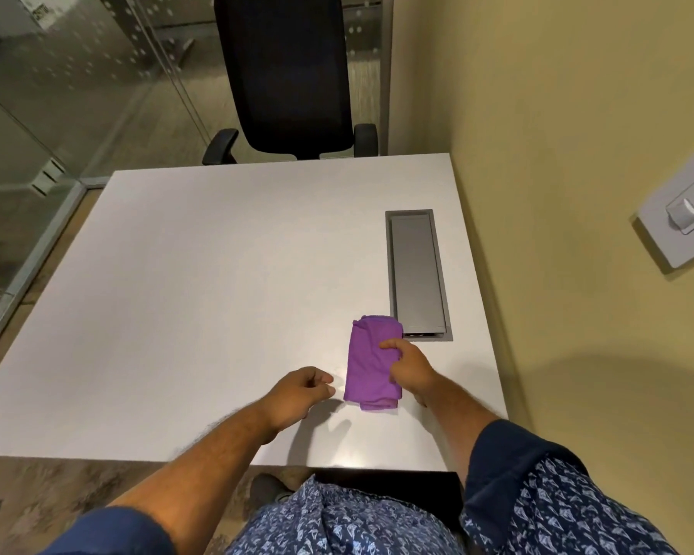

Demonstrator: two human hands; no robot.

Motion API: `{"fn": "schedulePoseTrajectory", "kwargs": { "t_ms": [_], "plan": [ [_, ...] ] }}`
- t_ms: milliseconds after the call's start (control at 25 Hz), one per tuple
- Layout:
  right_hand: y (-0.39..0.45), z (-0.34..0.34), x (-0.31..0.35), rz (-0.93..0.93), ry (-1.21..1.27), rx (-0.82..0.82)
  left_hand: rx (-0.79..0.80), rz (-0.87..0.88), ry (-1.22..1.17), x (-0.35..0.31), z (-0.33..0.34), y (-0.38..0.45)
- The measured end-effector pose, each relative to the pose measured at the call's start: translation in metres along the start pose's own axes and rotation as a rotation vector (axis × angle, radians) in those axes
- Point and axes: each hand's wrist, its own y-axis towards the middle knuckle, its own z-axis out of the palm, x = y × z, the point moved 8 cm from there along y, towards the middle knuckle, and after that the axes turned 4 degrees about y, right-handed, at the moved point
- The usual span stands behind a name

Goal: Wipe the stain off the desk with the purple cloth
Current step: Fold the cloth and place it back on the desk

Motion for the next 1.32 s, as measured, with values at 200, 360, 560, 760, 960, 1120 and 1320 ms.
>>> {"fn": "schedulePoseTrajectory", "kwargs": {
  "t_ms": [200, 360, 560, 760, 960, 1120, 1320],
  "plan": [
    [-0.010, 0.005, 0.001, 0.023, 0.343, 0.066, 0.011, 0.072, -0.075, -0.020, 0.002, 0.005],
    [-0.033, 0.016, 0.022, -0.085, 0.520, 0.149, 0.018, 0.230, 0.034, -0.045, 0.016, 0.019],
    [-0.048, 0.004, 0.046, -0.228, 0.225, 0.100, -0.198, 0.362, 0.285, -0.073, 0.011, 0.026],
    [-0.067, -0.023, 0.067, -0.364, 0.003, -0.110, -0.290, 0.333, 0.401, -0.072, 0.003, 0.038],
    [-0.054, -0.018, 0.053, -0.149, 0.486, 0.074, -0.091, 0.110, -0.298, -0.054, 0.012, 0.062],
    [-0.031, 0.002, 0.027, -0.019, 0.529, 0.139, -0.168, 0.020, -0.314, -0.044, 0.020, 0.074],
    [-0.010, -0.012, 0.018, -0.119, 0.294, -0.111, -0.133, 0.053, -0.143, -0.035, 0.037, 0.093]
  ]
}}
